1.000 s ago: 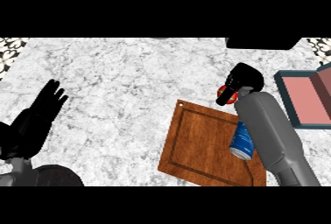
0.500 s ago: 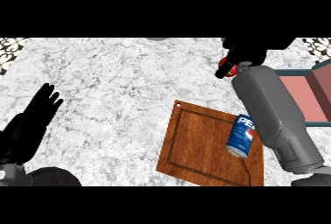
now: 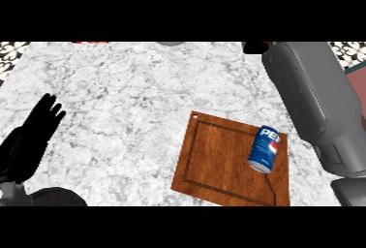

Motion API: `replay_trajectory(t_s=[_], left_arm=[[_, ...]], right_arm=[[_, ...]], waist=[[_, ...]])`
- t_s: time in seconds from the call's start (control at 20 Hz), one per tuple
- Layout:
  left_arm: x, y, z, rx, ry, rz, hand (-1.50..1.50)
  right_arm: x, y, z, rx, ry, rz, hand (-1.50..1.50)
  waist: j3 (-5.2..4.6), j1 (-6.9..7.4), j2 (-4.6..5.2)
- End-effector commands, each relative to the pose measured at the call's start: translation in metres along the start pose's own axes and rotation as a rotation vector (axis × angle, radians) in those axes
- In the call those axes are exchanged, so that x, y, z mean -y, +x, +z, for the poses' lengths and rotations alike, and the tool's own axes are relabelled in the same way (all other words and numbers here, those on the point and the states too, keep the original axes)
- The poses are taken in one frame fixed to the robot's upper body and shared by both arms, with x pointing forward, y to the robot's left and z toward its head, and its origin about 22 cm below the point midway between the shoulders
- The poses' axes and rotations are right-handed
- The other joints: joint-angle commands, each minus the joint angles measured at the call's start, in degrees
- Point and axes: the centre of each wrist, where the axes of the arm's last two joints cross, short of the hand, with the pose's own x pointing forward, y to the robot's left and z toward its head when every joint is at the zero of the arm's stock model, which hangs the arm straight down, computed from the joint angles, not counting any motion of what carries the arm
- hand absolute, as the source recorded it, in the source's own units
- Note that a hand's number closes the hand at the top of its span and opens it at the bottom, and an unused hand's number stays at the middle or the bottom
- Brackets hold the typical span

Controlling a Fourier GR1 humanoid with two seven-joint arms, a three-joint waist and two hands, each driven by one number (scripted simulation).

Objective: Pick the tomato from the cutting board and place it in the cardboard box

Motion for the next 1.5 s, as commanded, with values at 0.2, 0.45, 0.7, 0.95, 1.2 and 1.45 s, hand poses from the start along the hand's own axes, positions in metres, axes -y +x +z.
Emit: replay_trajectory(t_s=[0.2, 0.45, 0.7, 0.95, 1.2, 1.45], left_arm=[[0.014, -0.009, 0.001, -0.016, 0.005, 0.015, 0.0], [0.017, -0.017, -0.003, 0.002, 0.001, 0.0, 0.0], [0.006, -0.004, 0.001, -0.006, -0.013, 0.013, 0.0], [0.008, 0.001, -0.004, 0.011, 0.008, -0.011, 0.0], [0.006, -0.001, 0.004, 0.024, -0.006, -0.012, 0.0], [0.01, -0.006, 0.005, 0.009, -0.032, 0.001, 0.0]], right_arm=[[0.044, -0.037, -0.027, -0.169, -0.155, 0.001, 1.5], [0.056, -0.05, -0.035, -0.201, -0.145, 0.029, 1.5], [0.051, -0.102, -0.064, -0.204, -0.107, 0.076, 1.5], [0.023, -0.134, -0.084, -0.182, -0.138, 0.049, 1.5], [-0.007, -0.167, -0.093, -0.184, -0.103, 0.027, 1.5], [-0.052, -0.175, -0.082, -0.211, -0.006, -0.027, 1.5]], waist=[[0.04, -0.68, -0.07], [0.02, -0.39, 0.05], [0.04, -0.36, 0.06], [0.05, 0.23, 0.33], [0.06, 0.53, 0.4], [0.06, 0.38, 0.31]])
